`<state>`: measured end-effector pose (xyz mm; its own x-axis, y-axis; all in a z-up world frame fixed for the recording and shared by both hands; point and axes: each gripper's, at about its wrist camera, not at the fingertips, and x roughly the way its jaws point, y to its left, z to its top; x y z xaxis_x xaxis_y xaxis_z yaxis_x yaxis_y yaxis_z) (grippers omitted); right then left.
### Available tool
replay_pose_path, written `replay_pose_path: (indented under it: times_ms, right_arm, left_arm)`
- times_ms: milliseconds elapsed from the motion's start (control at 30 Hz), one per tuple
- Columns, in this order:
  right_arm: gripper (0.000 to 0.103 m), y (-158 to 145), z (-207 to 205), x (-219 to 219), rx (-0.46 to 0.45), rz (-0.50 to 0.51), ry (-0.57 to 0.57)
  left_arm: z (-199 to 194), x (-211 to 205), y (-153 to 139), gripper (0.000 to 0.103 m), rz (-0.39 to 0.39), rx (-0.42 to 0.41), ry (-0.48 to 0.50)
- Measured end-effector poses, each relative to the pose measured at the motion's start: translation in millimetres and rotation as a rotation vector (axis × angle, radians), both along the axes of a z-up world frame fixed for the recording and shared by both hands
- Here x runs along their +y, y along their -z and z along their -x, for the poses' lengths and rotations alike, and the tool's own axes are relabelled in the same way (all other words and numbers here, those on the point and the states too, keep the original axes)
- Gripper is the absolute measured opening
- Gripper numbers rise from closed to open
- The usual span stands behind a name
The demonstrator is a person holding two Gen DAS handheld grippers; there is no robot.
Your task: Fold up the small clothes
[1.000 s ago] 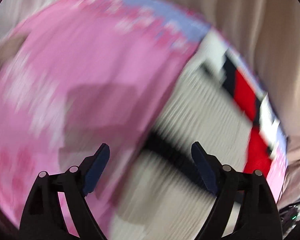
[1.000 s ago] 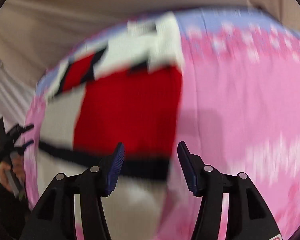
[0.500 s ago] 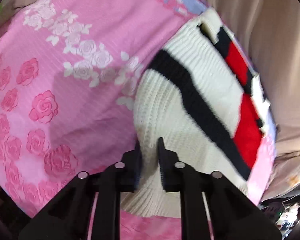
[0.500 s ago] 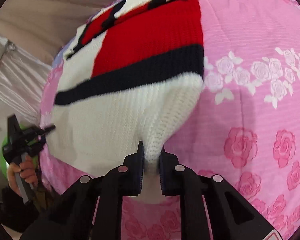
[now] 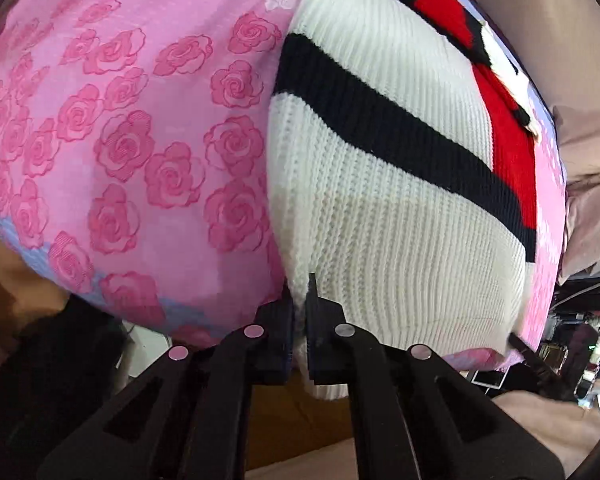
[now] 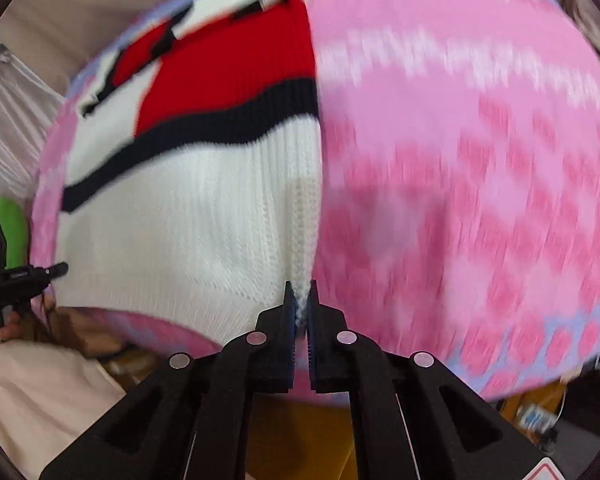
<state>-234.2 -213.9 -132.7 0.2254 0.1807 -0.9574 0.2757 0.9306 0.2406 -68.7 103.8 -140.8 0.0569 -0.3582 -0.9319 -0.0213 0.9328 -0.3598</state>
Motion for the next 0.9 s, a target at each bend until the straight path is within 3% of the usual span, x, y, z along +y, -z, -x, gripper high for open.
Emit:
replay_pose_path:
  times_ms: [133, 200, 233, 267, 300, 333, 500, 600, 733, 833, 900]
  right_arm:
    - [0.004, -11, -5, -6, -0.007, -0.020, 0.028]
    - [0.009, -31, -15, -20, -0.067, 0.005, 0.063]
    - [0.013, -46, -28, -31, -0.121, 0.012, 0.088]
    - [0.022, -53, -38, -39, -0.156, 0.014, 0.107]
    - [0.035, -60, -54, -49, -0.192, 0.010, 0.129]
    - [0.041, -68, -77, -61, -0.234, 0.001, 0.160]
    - [0.056, -77, -185, -100, -0.338, -0.042, 0.215]
    - [0.068, -69, -245, -118, -0.328, -0.013, 0.269]
    - [0.068, -47, -314, -143, -0.301, -0.025, 0.370]
    - [0.069, -25, -363, -148, -0.278, -0.065, 0.366]
    - [0.069, -17, -383, -143, -0.279, -0.102, 0.348]
  left_arm:
    - [-14, 7, -17, 0.009, -0.006, 0.000, 0.042]
    - [-28, 13, -41, 0.011, 0.010, -0.071, 0.022]
    - [-42, 15, -52, 0.019, 0.013, -0.121, 0.000]
    - [-60, 18, -63, 0.036, 0.016, -0.165, -0.032]
    - [-71, 20, -70, 0.045, 0.017, -0.191, -0.059]
    - [-95, 22, -78, 0.056, 0.024, -0.226, -0.114]
    - [-197, 4, -94, 0.074, 0.054, -0.323, -0.229]
    - [-258, -7, -86, 0.078, 0.045, -0.330, -0.288]
    - [-316, -4, -52, 0.079, 0.061, -0.274, -0.363]
    - [-350, -14, -23, 0.078, 0.073, -0.196, -0.341]
    - [-353, -22, -25, 0.077, 0.037, -0.255, -0.313]
